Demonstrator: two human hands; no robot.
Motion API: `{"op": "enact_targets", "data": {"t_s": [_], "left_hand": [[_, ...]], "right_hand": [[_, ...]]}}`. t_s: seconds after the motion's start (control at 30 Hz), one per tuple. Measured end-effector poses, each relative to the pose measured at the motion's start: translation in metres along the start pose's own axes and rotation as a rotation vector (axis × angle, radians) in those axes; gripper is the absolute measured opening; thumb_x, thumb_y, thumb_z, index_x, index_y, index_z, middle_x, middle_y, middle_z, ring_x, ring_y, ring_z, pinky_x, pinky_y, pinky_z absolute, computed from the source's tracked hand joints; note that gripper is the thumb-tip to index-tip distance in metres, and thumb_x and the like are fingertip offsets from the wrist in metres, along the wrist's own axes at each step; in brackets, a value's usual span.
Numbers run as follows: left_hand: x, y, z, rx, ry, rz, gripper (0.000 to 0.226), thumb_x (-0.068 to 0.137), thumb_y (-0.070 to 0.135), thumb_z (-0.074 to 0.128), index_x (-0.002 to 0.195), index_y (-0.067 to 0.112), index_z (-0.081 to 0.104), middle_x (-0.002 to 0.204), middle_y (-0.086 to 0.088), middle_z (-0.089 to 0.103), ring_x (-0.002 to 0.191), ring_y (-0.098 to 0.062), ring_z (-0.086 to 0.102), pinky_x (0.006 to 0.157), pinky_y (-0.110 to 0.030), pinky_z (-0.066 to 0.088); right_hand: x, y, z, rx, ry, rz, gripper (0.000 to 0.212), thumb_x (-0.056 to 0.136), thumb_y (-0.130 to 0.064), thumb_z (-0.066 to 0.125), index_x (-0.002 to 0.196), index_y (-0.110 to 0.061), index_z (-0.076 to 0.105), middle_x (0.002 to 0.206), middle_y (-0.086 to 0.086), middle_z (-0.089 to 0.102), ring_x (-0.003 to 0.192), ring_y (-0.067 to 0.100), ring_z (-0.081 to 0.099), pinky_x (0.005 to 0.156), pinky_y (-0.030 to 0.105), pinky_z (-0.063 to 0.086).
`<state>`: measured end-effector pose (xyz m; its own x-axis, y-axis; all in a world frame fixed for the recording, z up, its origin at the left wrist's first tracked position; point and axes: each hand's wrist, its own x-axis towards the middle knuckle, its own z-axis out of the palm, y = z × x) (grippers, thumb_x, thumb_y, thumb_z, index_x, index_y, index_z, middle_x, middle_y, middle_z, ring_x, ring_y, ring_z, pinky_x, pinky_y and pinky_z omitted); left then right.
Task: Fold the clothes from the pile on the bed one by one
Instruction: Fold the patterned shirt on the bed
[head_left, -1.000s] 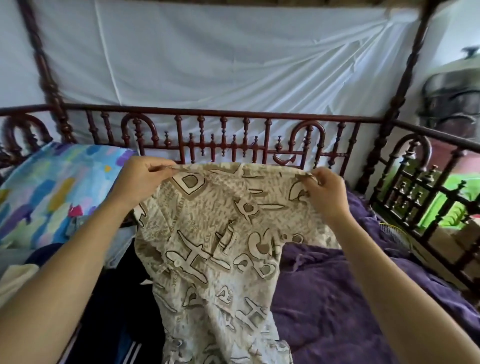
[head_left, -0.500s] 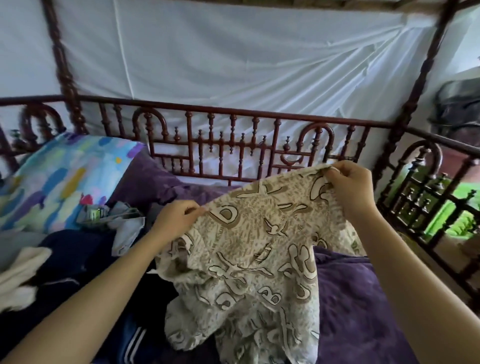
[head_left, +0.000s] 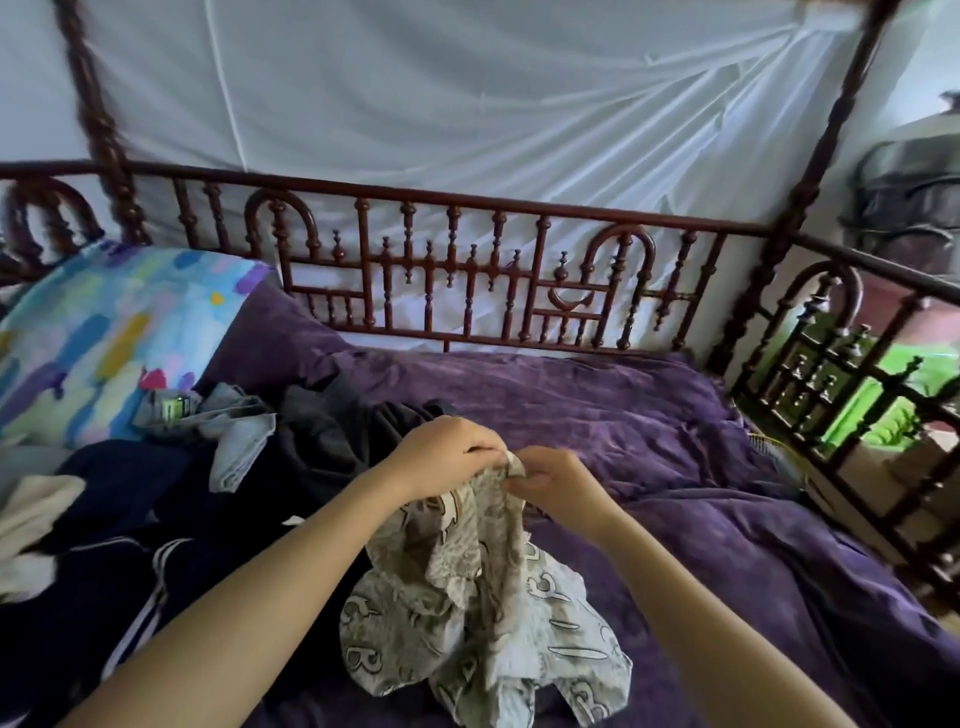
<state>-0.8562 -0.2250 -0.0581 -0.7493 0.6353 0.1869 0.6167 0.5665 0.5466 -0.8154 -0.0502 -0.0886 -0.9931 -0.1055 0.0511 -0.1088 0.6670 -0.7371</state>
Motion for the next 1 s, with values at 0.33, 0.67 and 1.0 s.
{"op": "enact_targets", "data": {"t_s": [0.33,0.67,1.0], "left_hand": [[-0.053,-0.068,0.075,-0.795,0.242,-0.487,0.061,0.092,0.009,0.055,0.146,0.019,0.027,0.136,-0.001,0.043,0.124,-0.015,0.042,0.094,-0.024,0.037],[-0.022,-0.065,0.106,-0.764,-0.052,-0.350,0.093,0.077,0.035,0.074,0.148,0.034,0.015,0.151,0.014,0.022,0.140,-0.010,0.023,0.104,-0.027,0.031],[0.020,-0.006,0.085,-1.003,-0.398,0.008,0.085,0.081,0.020,0.072,0.147,0.026,0.019,0.149,0.003,0.034,0.136,-0.015,0.036,0.112,-0.037,0.032]], "right_hand": [[-0.001,-0.020,-0.059,0.284,0.437,0.046,0.027,0.091,-0.016,0.056,0.066,-0.011,0.049,0.052,-0.003,0.037,0.043,0.005,0.032,0.044,0.021,0.027],[-0.012,-0.062,-0.131,0.715,0.384,0.019,0.028,0.093,-0.008,0.042,0.074,-0.009,0.062,0.062,0.000,0.068,0.057,0.013,0.065,0.057,0.024,0.055],[-0.053,-0.081,-0.171,0.996,0.363,0.018,0.042,0.090,-0.020,0.029,0.081,-0.009,0.068,0.079,0.007,0.069,0.077,0.021,0.065,0.077,0.030,0.052]]}}
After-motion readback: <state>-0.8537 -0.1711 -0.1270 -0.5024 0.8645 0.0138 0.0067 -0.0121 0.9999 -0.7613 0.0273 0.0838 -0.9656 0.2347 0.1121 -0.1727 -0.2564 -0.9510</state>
